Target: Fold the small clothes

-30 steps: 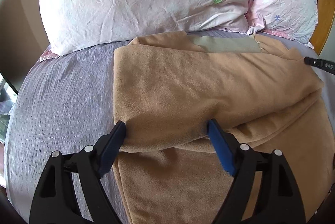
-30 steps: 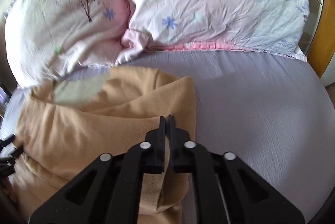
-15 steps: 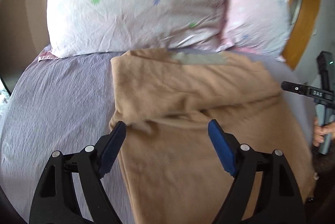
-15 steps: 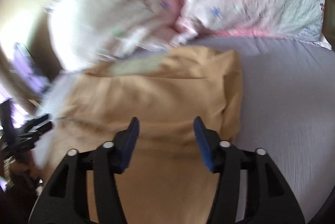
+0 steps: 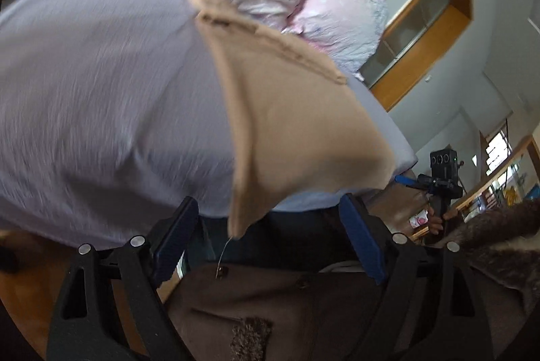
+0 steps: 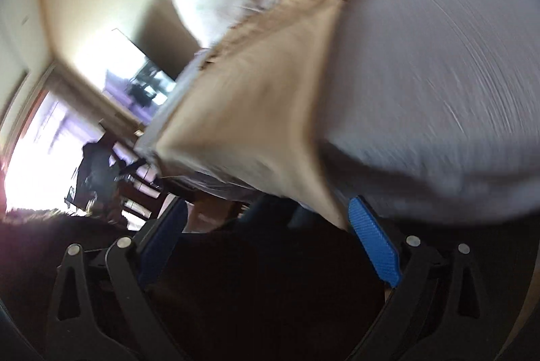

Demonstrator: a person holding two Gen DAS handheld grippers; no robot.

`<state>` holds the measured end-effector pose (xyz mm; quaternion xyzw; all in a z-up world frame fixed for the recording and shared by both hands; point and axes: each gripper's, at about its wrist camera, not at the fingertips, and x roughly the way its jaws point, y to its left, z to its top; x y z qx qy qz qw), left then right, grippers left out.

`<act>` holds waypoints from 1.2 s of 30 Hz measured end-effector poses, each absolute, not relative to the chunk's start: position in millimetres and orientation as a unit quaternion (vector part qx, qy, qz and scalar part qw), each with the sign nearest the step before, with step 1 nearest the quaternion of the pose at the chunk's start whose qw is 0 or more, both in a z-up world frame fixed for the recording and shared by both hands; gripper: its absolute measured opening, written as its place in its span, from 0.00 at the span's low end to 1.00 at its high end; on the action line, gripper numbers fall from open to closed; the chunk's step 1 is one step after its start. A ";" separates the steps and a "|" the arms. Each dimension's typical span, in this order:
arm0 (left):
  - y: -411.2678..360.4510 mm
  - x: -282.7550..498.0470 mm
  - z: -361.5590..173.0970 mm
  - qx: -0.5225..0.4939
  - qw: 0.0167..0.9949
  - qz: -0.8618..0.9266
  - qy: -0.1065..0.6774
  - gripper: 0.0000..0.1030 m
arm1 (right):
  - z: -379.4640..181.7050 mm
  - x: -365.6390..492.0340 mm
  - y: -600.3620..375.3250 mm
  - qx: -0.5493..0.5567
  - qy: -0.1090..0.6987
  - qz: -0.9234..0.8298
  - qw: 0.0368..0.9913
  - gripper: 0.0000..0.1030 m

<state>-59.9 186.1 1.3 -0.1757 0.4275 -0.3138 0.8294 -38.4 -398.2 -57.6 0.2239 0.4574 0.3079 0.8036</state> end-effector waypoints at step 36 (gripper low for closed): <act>124.2 327.3 22.5 -0.336 0.807 -0.198 0.443 0.04 | -4.1 338.9 -350.0 0.358 0.376 0.205 0.830 0.06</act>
